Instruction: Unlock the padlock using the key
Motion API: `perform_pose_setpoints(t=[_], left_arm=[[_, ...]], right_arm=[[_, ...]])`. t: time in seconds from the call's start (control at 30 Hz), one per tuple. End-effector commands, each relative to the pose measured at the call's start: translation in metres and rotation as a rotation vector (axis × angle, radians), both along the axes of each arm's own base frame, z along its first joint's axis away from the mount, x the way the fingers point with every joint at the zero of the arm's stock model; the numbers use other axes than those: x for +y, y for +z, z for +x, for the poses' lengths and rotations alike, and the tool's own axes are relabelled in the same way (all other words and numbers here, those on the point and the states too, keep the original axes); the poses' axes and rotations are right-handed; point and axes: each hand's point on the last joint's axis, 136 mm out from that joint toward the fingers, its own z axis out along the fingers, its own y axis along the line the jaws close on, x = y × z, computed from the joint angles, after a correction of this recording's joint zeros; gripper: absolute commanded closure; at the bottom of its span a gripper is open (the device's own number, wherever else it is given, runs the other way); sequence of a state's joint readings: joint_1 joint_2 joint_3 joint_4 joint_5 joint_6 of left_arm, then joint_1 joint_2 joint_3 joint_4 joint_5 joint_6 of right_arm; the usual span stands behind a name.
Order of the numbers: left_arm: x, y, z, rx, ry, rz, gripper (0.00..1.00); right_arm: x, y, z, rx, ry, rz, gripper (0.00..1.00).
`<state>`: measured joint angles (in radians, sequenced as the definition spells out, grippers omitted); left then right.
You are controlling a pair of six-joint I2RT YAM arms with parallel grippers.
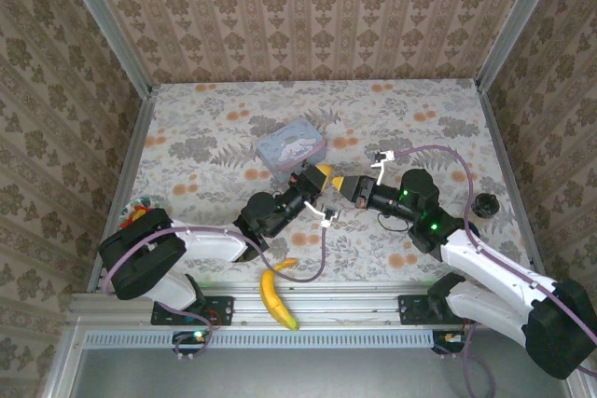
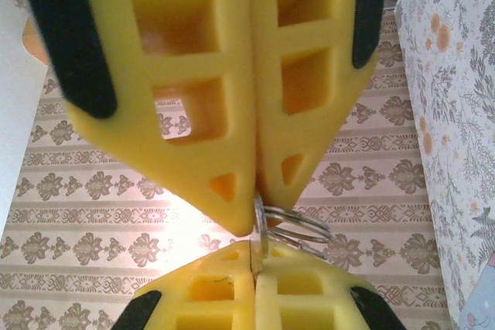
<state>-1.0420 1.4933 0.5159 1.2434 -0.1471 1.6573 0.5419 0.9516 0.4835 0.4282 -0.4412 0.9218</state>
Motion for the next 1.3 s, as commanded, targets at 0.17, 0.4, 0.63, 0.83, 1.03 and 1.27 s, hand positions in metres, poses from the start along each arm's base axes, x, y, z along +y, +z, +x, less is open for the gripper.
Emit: perform_pose_setpoints(t=[0.17,0.4,0.63,0.83,1.03,1.27], left_arm=[[-0.001,0.025,-0.002,0.014,-0.013,-0.111,0.64],[0.022,0.052,-0.011,0.151,-0.053,-0.313,0.27],[0.061,0.063,-0.006,0.489,-0.023,-0.599,0.0],[0.084,0.051,0.01,0.926,0.02,-0.786,0.0],[0.12,0.024,0.048,1.377,0.19,-1.172,0.0],[0.12,-0.053,0.073,1.675,0.51,-1.444,0.0]], right_arm=[[0.002,0.017,0.006,-0.042,-0.021,0.026,1.0],[-0.006,0.011,0.012,-0.031,-0.059,0.001,1.0],[-0.022,0.003,0.017,-0.017,-0.115,-0.024,1.0],[-0.034,-0.004,0.017,-0.003,-0.143,-0.043,1.0],[-0.044,-0.016,0.016,0.018,-0.174,-0.06,1.0],[-0.058,-0.044,0.016,0.093,-0.235,-0.161,1.0]])
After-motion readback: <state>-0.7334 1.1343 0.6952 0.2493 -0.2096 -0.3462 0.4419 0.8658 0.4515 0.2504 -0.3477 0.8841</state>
